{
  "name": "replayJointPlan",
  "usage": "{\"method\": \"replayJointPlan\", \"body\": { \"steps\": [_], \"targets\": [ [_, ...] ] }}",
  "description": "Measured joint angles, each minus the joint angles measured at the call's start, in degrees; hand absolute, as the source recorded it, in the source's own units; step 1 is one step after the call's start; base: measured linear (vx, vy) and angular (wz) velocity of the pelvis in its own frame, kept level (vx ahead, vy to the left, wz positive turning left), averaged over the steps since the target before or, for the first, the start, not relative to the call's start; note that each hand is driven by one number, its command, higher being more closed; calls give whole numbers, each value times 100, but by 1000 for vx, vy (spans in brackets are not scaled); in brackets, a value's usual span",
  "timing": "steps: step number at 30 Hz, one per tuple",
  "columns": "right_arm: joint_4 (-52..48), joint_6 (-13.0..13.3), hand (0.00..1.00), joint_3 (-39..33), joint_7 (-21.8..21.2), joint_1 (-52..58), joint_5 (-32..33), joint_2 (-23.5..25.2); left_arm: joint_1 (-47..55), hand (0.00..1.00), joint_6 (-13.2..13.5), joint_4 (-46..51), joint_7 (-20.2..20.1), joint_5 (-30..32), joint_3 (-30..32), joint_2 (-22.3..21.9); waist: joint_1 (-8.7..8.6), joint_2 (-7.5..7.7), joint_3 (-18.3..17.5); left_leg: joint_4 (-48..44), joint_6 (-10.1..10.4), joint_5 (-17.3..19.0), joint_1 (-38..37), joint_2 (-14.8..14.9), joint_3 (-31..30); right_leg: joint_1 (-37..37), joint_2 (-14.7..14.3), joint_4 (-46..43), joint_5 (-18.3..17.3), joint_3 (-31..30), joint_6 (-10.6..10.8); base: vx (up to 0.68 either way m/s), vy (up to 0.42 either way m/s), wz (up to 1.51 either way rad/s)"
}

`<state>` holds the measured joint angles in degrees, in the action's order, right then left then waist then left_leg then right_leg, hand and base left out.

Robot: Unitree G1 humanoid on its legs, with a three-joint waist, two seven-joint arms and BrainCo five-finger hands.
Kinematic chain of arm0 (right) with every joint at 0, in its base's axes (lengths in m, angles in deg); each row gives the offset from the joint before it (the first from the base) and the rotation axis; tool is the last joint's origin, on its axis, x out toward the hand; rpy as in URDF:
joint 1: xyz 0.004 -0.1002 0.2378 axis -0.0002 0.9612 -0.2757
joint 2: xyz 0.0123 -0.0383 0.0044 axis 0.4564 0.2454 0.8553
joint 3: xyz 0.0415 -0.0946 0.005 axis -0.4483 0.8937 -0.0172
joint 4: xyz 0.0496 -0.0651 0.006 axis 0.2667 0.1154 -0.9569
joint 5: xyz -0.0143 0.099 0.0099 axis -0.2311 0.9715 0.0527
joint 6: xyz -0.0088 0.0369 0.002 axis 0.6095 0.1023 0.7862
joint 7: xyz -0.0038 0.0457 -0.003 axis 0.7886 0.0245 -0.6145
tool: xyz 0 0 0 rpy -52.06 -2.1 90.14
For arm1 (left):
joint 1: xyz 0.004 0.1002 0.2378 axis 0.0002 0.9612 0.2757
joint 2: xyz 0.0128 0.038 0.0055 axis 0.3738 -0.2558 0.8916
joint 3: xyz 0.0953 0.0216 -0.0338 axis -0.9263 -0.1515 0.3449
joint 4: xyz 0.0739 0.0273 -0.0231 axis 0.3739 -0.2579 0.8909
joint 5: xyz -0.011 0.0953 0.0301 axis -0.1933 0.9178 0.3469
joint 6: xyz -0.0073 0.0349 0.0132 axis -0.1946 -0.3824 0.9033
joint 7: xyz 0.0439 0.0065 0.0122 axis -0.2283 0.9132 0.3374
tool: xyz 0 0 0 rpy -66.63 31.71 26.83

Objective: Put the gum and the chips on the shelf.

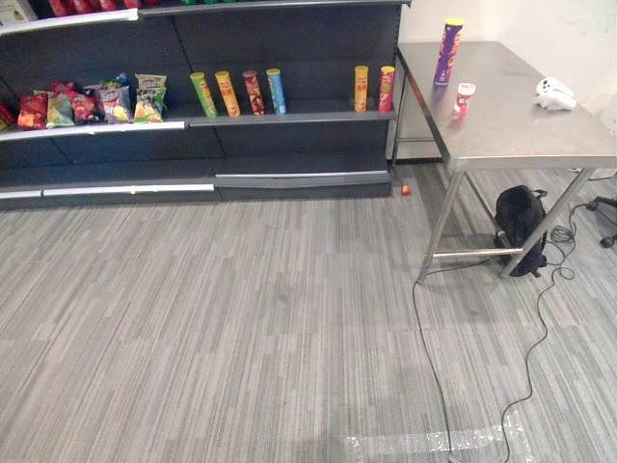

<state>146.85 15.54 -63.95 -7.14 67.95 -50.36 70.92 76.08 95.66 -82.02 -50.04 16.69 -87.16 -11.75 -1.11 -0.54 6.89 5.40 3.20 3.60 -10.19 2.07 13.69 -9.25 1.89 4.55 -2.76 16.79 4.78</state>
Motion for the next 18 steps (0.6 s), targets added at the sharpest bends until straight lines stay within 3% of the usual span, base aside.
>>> {"method": "replayJointPlan", "body": {
  "steps": [18],
  "targets": [
    [-2, -13, 0, 8, 4, -49, 8, -6, -71, 0, -51, -10, 125, 81, -24, 10, -8, 4, 36, -1, -7, -5, 61, 29, 42, 120, -18, -78, 28, -27, -54, -1, 0, -1]
  ]
}}
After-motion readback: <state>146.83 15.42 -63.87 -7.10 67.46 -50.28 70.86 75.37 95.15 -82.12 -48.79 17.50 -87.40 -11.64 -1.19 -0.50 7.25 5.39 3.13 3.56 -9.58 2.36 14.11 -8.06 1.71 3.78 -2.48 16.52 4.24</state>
